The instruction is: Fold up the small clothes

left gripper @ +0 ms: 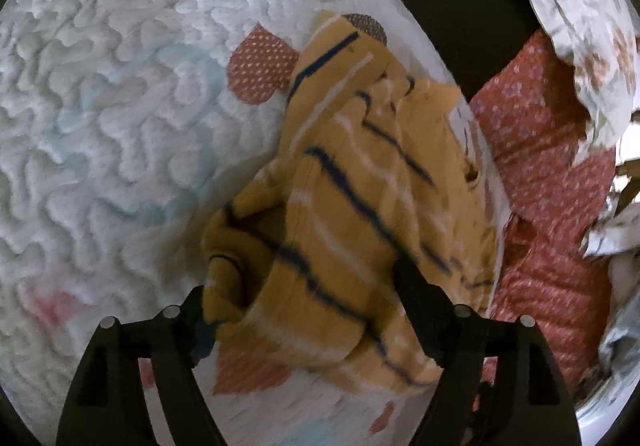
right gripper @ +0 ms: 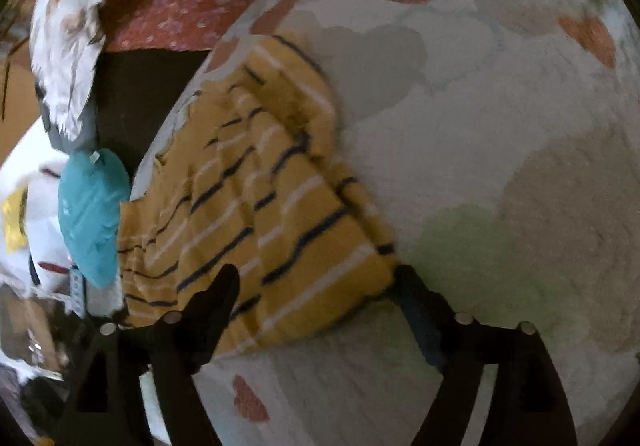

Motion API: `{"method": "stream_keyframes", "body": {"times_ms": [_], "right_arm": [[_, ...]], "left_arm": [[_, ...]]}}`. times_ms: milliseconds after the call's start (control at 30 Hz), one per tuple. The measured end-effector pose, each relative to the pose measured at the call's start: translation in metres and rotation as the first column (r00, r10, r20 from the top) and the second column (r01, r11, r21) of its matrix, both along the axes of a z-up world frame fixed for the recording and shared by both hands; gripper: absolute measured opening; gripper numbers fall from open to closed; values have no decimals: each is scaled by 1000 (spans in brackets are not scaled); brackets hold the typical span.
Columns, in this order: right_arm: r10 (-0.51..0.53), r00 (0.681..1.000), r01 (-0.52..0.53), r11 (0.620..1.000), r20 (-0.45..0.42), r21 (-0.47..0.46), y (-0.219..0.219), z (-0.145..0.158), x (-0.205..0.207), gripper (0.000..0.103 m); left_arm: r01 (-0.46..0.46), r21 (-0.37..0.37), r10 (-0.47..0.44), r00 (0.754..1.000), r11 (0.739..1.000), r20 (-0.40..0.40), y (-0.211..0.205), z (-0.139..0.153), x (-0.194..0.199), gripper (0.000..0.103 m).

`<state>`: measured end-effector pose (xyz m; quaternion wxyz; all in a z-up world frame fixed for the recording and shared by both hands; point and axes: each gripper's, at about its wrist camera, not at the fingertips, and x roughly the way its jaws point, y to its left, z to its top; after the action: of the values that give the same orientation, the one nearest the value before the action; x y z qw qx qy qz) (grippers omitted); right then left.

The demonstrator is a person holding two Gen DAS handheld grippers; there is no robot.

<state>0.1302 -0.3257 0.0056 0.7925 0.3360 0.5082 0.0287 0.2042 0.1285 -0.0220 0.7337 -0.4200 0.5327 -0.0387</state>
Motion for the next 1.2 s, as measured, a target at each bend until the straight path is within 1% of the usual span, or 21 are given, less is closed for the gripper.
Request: {"method": "stream_keyframes", "body": {"times_ms": [33,67,100,167,200,367,400,467,533,600,667,733,767,833,900,933,1000,1033,1100,1133,1200], "right_arm": [[14,1000,-14,1000,12,16,5,-1,5,80],[33,999,-34,999,24,38,12,-4,13,55],[48,999,-49,998,25,38,16,-5,17,18],[97,995,-97,995,28,1,24,-4,27,18],[97,994,-97,995,39,-7,24,-1,28,17],[89,993,-89,996,80,5,-3,23,19,16],[83,993,-84,996,82,15,-9,26,16,16],[72,994,-76,996,81,42,-21,30,10,16],[65,995,-70,995,74,68,-32,32,1,15],[72,996,-75,995,56,69,-40,32,-11,15],[87,996,-88,995,34,55,-43,28,-19,16],[120,993,-120,992,3,43,-43,18,-22,20],[126,992,-125,992,-22,24,-44,12,-23,27],[85,995,-87,996,-51,-32,-50,8,-27,36],[26,999,-27,999,-25,-17,-62,16,-34,46],[1,1000,-1,1000,-5,-9,-67,21,-38,48],[-71,995,72,997,69,-22,-75,42,-50,52],[-80,992,85,995,100,-48,-74,52,-52,52],[-36,987,51,994,157,-93,-58,74,-51,52],[-5,986,22,995,169,-102,-48,80,-47,52],[99,980,-80,990,174,-114,-12,91,-33,52]], "left_arm": [[-3,6,3,1000,1000,-4,0,1,3,74],[-4,29,5,1000,1000,-11,0,3,5,44],[5,32,-4,1000,999,-25,1,4,7,14],[-26,2,26,999,1000,-30,7,7,4,14],[-35,2,35,999,999,-17,10,14,2,13],[0,56,-2,1000,998,23,10,40,-16,12],[9,48,-10,1000,999,21,10,43,-23,12],[19,31,-19,1000,999,8,11,42,-38,12],[22,40,-22,1000,999,0,9,40,-52,12],[24,64,-23,999,998,-24,6,34,-66,11],[26,47,-23,998,999,-52,8,24,-75,12],[16,16,-14,996,1000,-84,14,12,-79,16],[4,7,-4,996,1000,-89,19,9,-81,17],[-25,27,26,997,999,-70,31,16,-81,18],[-61,64,63,997,996,-32,41,28,-85,21],[-92,113,93,996,989,-8,47,38,-90,21],[-113,198,107,993,974,43,50,55,-93,22],[-105,207,92,993,973,68,48,61,-92,23],[-75,186,57,993,980,99,42,67,-88,34],[-55,170,38,994,984,104,35,67,-85,35],[-21,140,9,996,990,86,22,60,-78,35]]}}
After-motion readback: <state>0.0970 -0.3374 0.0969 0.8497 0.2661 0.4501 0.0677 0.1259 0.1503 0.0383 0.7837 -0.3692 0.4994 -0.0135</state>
